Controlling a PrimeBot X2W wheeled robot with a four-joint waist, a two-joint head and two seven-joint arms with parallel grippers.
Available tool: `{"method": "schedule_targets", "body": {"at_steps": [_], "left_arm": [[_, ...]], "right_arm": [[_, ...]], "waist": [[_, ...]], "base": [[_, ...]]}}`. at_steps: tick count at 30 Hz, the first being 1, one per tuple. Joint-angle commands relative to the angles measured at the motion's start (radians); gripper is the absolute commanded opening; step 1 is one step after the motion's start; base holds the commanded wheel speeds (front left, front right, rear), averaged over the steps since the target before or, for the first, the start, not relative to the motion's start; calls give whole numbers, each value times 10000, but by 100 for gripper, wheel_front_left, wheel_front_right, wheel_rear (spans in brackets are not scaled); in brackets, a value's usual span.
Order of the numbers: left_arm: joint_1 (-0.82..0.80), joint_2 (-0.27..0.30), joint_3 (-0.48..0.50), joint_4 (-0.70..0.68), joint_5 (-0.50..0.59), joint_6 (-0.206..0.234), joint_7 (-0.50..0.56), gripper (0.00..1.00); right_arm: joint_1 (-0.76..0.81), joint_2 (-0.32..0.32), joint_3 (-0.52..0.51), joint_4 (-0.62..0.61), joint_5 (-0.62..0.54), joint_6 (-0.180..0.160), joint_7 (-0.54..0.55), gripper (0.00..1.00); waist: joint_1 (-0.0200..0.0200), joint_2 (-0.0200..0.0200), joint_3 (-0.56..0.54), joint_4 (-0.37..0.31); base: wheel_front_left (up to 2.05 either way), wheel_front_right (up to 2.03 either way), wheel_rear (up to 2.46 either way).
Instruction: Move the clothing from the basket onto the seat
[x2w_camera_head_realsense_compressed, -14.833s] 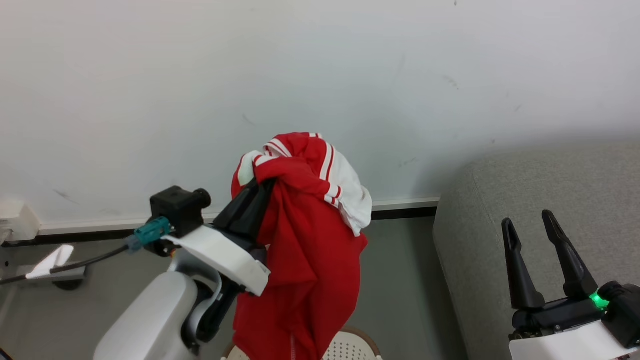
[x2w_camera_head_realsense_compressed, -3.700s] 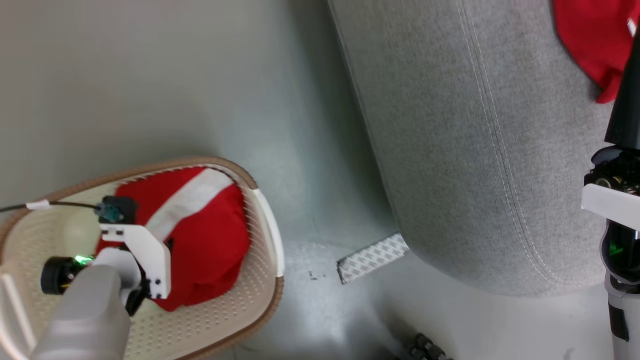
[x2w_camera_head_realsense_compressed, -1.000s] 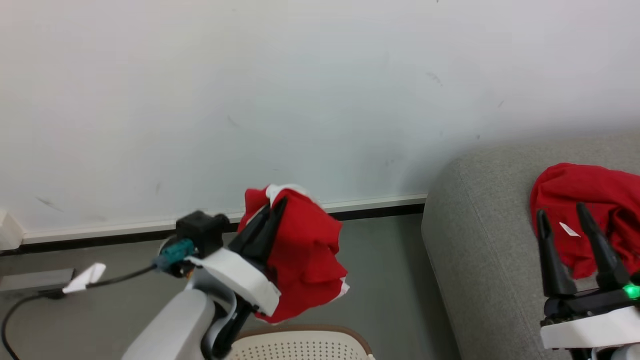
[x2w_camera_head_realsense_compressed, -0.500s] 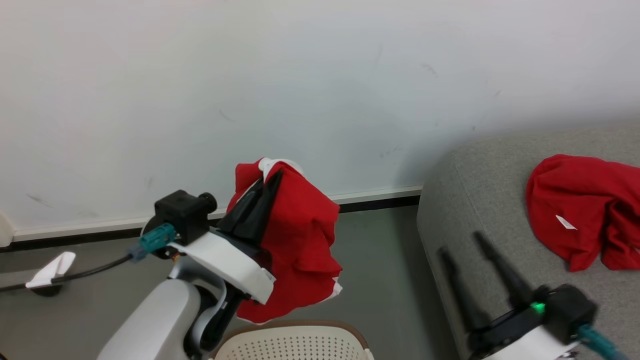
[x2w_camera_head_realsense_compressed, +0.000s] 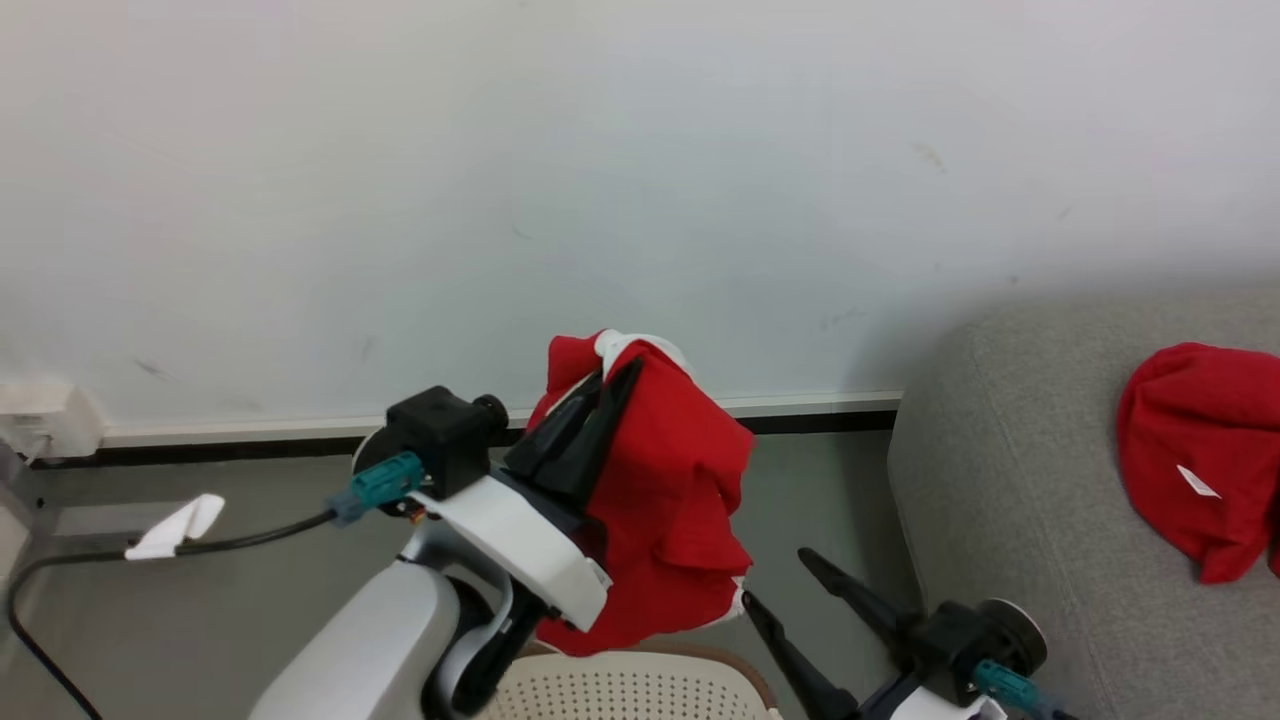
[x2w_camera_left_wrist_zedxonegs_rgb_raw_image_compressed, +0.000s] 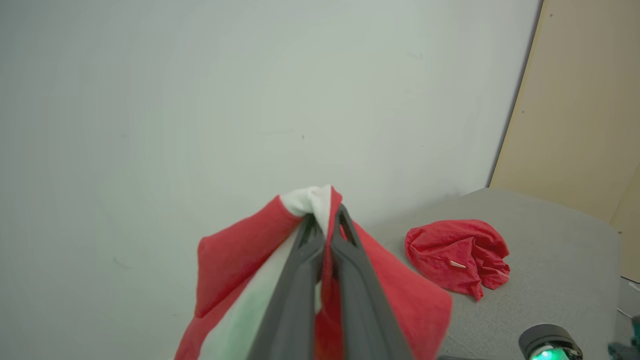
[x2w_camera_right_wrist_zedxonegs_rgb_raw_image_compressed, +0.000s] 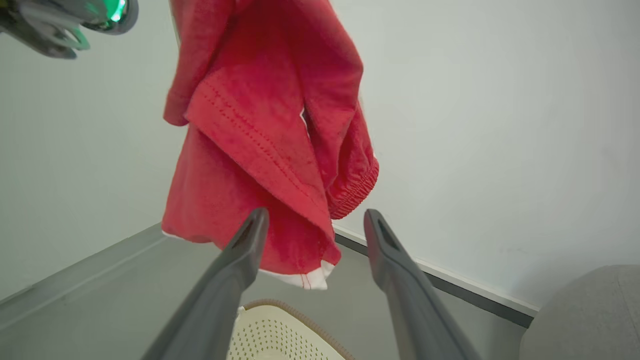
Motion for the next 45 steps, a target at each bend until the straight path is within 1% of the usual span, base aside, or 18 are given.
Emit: {"method": "schedule_targets", "body": {"at_steps": [1,4,8,14,18,19,20,21,26,34,38,43,44,45], "left_arm": [[-95,-53,-33,-68,90,-61,-16,0],[-52,-179,-215,-151,-14,-153,66,0],[110,-327,-426,-385,-173,-254,193,0],[300,-471,-888,-637,-265,-388,436,0],[442,-566,-1126,-702,-288,-438,513,0],[463,-576,-1163,-701,-297,-441,506,0],[474,-573,-1182,-693,-310,-434,511,0],[485,-567,-1200,-683,-316,-422,522,0],[544,-470,-1160,-611,-350,-355,490,0],[650,-346,-1008,-464,-419,-199,349,0],[705,-243,-885,-368,-433,-98,240,0],[828,-174,-845,-222,-441,-27,176,0],[856,-165,-823,-200,-461,0,165,28],[877,-171,-810,-164,-480,27,144,79]], "right_arm": [[-130,54,173,273,0,-22,13,100],[-583,213,508,1063,-86,-22,10,100],[-858,541,248,1614,-271,-22,12,100],[-988,713,-64,1491,-362,-22,12,100],[-965,761,-223,1359,-286,-22,12,100],[-945,762,-247,1335,-236,-22,12,47],[-932,760,-264,1314,-217,-22,12,6],[-912,759,-278,1283,-187,-22,12,0],[-815,719,-269,1173,-79,-23,12,0],[-744,580,-545,680,-42,-23,12,0],[-605,503,-954,400,116,-23,12,0],[-459,223,-1527,-114,209,-23,10,0],[-427,170,-1629,-205,198,-23,10,0],[-389,131,-1746,-303,169,-23,10,0]], "waist": [[-1,0,-39,144],[-1,0,-66,411],[-1,0,-85,790],[-1,0,-108,1365],[-1,0,-101,1620],[-1,0,-96,1665],[-1,0,-92,1695],[-1,0,-86,1718],[-1,0,-47,1706],[-1,0,7,1356],[-1,0,10,1043],[-1,0,39,502],[-1,0,47,369],[-1,0,55,236]], "base": [[0,0,0],[0,0,0],[0,0,0],[0,0,0],[0,0,0],[0,0,0],[0,0,0],[0,0,0],[0,0,0],[0,0,0],[0,0,0],[0,0,0],[0,0,0],[0,0,0]]}}
